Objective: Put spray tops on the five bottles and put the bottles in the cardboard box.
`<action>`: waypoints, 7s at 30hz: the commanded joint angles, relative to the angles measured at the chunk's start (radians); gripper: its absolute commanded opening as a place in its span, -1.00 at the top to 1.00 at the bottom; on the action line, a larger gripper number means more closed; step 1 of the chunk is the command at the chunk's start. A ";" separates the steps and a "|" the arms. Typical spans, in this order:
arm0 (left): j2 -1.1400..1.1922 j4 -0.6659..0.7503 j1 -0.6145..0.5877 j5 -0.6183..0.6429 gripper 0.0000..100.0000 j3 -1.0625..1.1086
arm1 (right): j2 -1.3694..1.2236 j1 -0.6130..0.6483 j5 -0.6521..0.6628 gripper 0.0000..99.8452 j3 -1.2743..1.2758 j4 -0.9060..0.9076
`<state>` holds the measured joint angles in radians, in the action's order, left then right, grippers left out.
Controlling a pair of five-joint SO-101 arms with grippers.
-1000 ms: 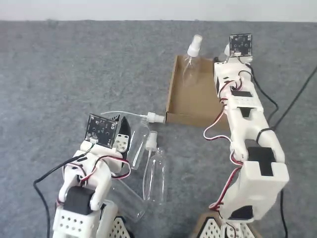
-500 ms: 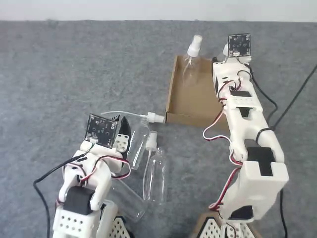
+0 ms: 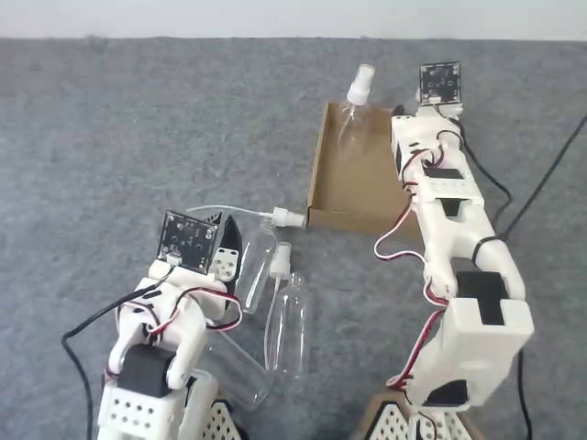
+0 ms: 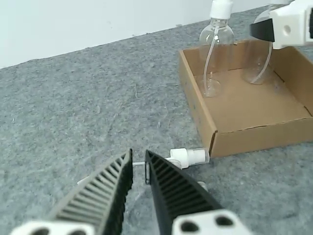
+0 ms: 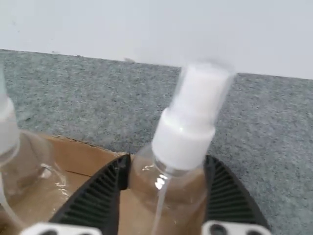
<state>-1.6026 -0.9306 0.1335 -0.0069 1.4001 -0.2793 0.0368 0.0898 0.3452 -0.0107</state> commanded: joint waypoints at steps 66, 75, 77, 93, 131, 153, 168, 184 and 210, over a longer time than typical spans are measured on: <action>0.624 0.120 -0.298 -0.003 0.91 -0.286 | 0.746 0.915 -0.391 0.40 0.236 1.221; 0.684 0.091 -0.310 -0.003 0.76 -0.337 | 0.627 0.929 -0.571 0.40 0.399 1.035; 0.684 0.091 -0.310 -0.003 0.76 -0.337 | 0.576 0.921 -0.651 0.40 0.402 1.024; 0.690 0.094 -0.308 -0.003 0.76 -0.337 | 0.503 0.808 -0.519 0.90 0.408 1.038; 1.286 -0.140 0.290 -0.069 0.75 -0.733 | 0.521 -0.558 0.522 0.90 0.130 1.193; 1.674 -0.115 0.146 0.068 0.68 -0.895 | 0.374 -0.579 0.601 0.90 0.152 1.055; 1.570 -0.178 0.117 0.064 0.66 -0.835 | 0.375 -0.578 0.657 0.90 0.153 1.063; 1.517 -0.084 0.055 0.032 0.67 -0.740 | 0.383 -0.576 0.655 0.90 0.153 1.064; 1.510 -0.068 0.178 0.038 0.84 -0.734 | 0.383 -0.582 0.655 0.91 0.153 1.064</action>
<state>-0.0391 -0.9782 0.3145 0.0345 0.7388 0.0859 -0.5355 0.7357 0.5033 1.0618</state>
